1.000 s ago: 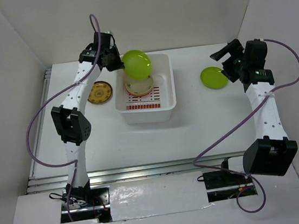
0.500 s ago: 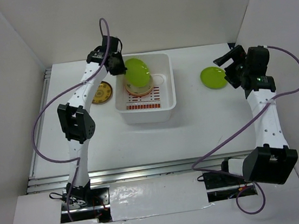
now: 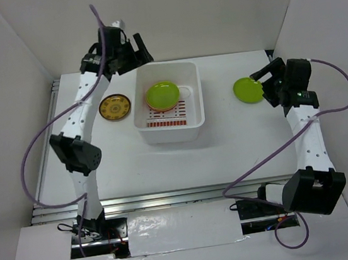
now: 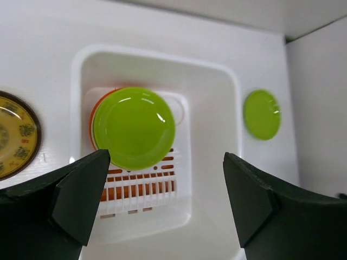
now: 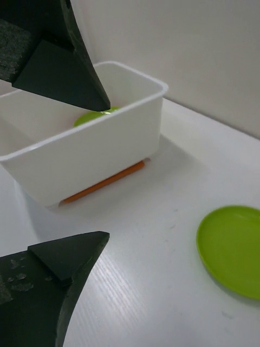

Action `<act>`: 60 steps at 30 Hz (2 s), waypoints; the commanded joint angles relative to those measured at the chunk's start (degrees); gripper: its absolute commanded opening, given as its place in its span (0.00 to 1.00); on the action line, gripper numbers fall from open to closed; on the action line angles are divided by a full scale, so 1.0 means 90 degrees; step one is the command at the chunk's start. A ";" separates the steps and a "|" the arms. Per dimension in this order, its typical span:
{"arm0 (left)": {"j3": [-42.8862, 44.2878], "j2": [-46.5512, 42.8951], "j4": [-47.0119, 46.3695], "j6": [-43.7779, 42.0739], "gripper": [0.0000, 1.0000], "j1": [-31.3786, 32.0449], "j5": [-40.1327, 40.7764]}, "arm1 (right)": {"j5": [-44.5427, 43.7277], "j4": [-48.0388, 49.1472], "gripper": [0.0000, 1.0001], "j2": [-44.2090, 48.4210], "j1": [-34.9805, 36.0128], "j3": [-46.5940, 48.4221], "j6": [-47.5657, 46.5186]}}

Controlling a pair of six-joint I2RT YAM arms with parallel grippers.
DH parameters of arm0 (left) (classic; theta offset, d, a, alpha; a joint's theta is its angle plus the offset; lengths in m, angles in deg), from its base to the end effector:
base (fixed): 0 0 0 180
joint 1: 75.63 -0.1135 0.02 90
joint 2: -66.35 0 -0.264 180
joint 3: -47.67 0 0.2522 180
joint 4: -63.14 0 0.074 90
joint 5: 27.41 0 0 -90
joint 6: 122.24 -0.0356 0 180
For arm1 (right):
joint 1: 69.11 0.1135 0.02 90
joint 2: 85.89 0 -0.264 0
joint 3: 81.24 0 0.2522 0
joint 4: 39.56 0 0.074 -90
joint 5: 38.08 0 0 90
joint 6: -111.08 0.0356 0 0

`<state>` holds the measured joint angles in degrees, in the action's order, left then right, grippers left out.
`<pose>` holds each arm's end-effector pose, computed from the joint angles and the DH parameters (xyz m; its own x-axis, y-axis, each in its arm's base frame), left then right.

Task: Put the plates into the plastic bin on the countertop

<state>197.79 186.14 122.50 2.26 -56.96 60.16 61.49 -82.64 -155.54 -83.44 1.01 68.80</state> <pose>0.4397 -0.1502 0.4168 -0.5799 -0.4014 -0.7089 0.0321 0.8583 -0.5122 0.2615 -0.0607 0.3607 -0.2528 0.8176 -0.5174 0.4344 0.5737 0.6944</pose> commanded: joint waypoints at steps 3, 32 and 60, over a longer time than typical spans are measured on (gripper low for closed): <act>-0.1462 -0.2224 -0.0799 0.0909 0.99 -0.0928 0.0232 | -0.1422 0.0219 1.00 0.0102 -0.0136 -0.0860 0.0741; -0.6079 -0.4413 -0.1552 0.0698 0.99 -0.3696 -0.0989 | 0.0324 0.2509 0.62 -0.4888 -0.0821 -0.0356 0.1709; -0.5698 -0.3399 -0.1161 0.0825 0.99 -0.3765 -0.0032 | 0.0088 0.0574 0.00 -0.3823 0.0907 0.3696 0.0499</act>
<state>145.18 152.59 112.86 9.98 -91.23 58.34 61.86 -74.12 -195.32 -79.16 26.78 78.46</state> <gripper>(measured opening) 0.993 0.026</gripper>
